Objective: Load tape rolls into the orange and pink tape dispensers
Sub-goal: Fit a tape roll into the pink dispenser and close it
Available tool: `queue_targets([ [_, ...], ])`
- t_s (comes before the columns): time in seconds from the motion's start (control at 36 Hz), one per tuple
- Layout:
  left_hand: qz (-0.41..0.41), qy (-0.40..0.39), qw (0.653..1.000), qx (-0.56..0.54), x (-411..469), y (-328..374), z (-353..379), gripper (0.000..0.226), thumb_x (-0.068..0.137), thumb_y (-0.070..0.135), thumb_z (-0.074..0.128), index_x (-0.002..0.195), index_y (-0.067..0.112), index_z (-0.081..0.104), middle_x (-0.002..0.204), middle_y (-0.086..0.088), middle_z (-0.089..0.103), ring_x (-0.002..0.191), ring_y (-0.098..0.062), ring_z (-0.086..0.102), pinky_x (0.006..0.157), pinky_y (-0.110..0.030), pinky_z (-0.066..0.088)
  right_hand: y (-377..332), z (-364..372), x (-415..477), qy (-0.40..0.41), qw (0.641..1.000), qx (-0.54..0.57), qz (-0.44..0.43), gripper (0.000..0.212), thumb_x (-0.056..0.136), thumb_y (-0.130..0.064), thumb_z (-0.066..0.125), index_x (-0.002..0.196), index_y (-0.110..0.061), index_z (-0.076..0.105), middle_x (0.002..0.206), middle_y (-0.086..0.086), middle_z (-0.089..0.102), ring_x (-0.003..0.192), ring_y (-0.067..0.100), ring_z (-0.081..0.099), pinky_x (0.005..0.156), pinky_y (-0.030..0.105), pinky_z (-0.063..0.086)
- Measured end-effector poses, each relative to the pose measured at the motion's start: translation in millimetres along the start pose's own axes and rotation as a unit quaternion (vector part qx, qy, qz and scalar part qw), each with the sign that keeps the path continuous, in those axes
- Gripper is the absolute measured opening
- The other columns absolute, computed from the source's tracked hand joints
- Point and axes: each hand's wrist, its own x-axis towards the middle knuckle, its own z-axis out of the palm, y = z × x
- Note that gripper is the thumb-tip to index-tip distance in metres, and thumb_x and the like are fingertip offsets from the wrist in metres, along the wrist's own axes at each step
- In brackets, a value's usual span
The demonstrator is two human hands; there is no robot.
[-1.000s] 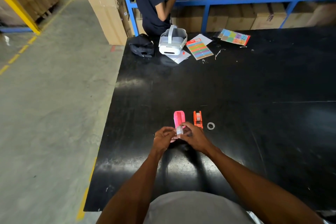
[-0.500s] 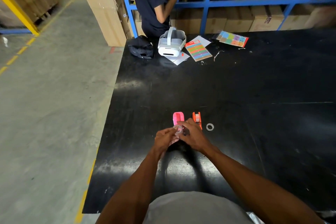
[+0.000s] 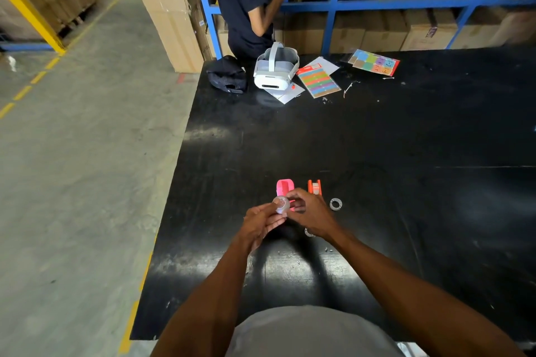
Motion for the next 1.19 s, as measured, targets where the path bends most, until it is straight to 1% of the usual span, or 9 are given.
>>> queue_targets([
  [0.22,0.037,0.027,0.998,-0.042,2,4,8,0.028,0.096,0.02,0.067,0.113,-0.002,0.07,0.095,-0.015,0.079,0.08,-0.016,0.077,0.087,-0.029,0.061,-2,12,3,0.106,0.994,-0.037,-0.012,0.015,0.085,-0.013,0.077,0.099,-0.013,0.07,0.096,-0.006,0.073,0.085,0.007,0.071,0.079,0.022,0.059],
  [0.42,0.051,0.03,0.998,-0.029,1,2,5,0.028,0.096,0.021,0.067,0.114,0.0,0.07,0.106,-0.018,0.077,0.093,-0.021,0.077,0.091,-0.031,0.06,-4,11,3,0.096,0.995,-0.018,-0.01,0.006,0.09,-0.012,0.071,0.096,-0.014,0.071,0.1,-0.001,0.073,0.092,0.011,0.071,0.08,0.026,0.059],
  [0.58,0.057,0.074,0.995,0.04,9,0,5,0.031,0.095,0.021,0.069,0.114,-0.003,0.07,0.1,-0.019,0.077,0.079,-0.017,0.077,0.077,-0.023,0.063,10,11,2,0.074,0.995,-0.052,-0.051,0.008,0.083,-0.017,0.074,0.082,-0.02,0.067,0.098,-0.004,0.07,0.09,0.013,0.068,0.079,0.043,0.059],
  [0.72,0.04,0.113,0.981,0.152,14,3,8,0.03,0.088,0.018,0.077,0.107,-0.006,0.072,0.094,-0.021,0.078,0.077,-0.023,0.078,0.07,-0.026,0.064,15,7,-1,0.076,0.991,-0.08,-0.078,0.023,0.079,-0.021,0.078,0.094,-0.018,0.062,0.107,-0.003,0.063,0.097,0.012,0.062,0.086,0.034,0.053],
  [0.78,0.033,0.133,0.971,0.194,16,3,8,0.031,0.084,0.024,0.081,0.099,-0.003,0.075,0.089,-0.02,0.079,0.075,-0.025,0.078,0.075,-0.036,0.066,17,8,-2,0.055,0.992,-0.101,-0.059,0.034,0.078,-0.032,0.081,0.102,-0.023,0.058,0.107,-0.008,0.058,0.092,0.009,0.058,0.078,0.028,0.052],
  [0.89,0.04,0.161,0.951,0.26,30,-3,3,0.049,0.058,0.056,0.083,0.078,0.011,0.08,0.075,-0.01,0.079,0.076,-0.027,0.079,0.081,-0.047,0.064,19,15,-2,0.039,0.989,-0.138,-0.047,0.032,0.079,-0.045,0.074,0.102,-0.032,0.058,0.105,-0.012,0.06,0.091,0.009,0.06,0.076,0.038,0.056],
  [1.0,0.056,0.182,0.937,0.292,23,3,15,0.03,0.079,0.045,0.08,0.07,0.016,0.079,0.072,-0.009,0.078,0.077,-0.026,0.078,0.079,-0.043,0.064,15,20,1,0.059,0.987,-0.149,-0.026,0.03,0.083,-0.046,0.068,0.104,-0.027,0.059,0.103,-0.006,0.063,0.089,0.013,0.062,0.075,0.038,0.055],
  [1.11,0.053,0.183,0.937,0.292,25,4,20,0.031,0.084,0.044,0.076,0.066,0.018,0.078,0.074,-0.011,0.078,0.08,-0.028,0.077,0.08,-0.042,0.064,15,26,5,0.061,0.984,-0.167,0.007,0.03,0.087,-0.037,0.071,0.112,-0.021,0.065,0.109,0.001,0.068,0.094,0.019,0.066,0.08,0.037,0.057],
  [1.19,0.025,0.185,0.939,0.289,33,6,18,0.037,0.089,0.044,0.068,0.073,0.014,0.08,0.078,-0.011,0.079,0.081,-0.025,0.078,0.08,-0.038,0.064,17,29,10,0.064,0.981,-0.179,0.037,0.02,0.092,-0.035,0.065,0.103,-0.019,0.069,0.101,0.003,0.072,0.088,0.021,0.068,0.074,0.036,0.056],
])
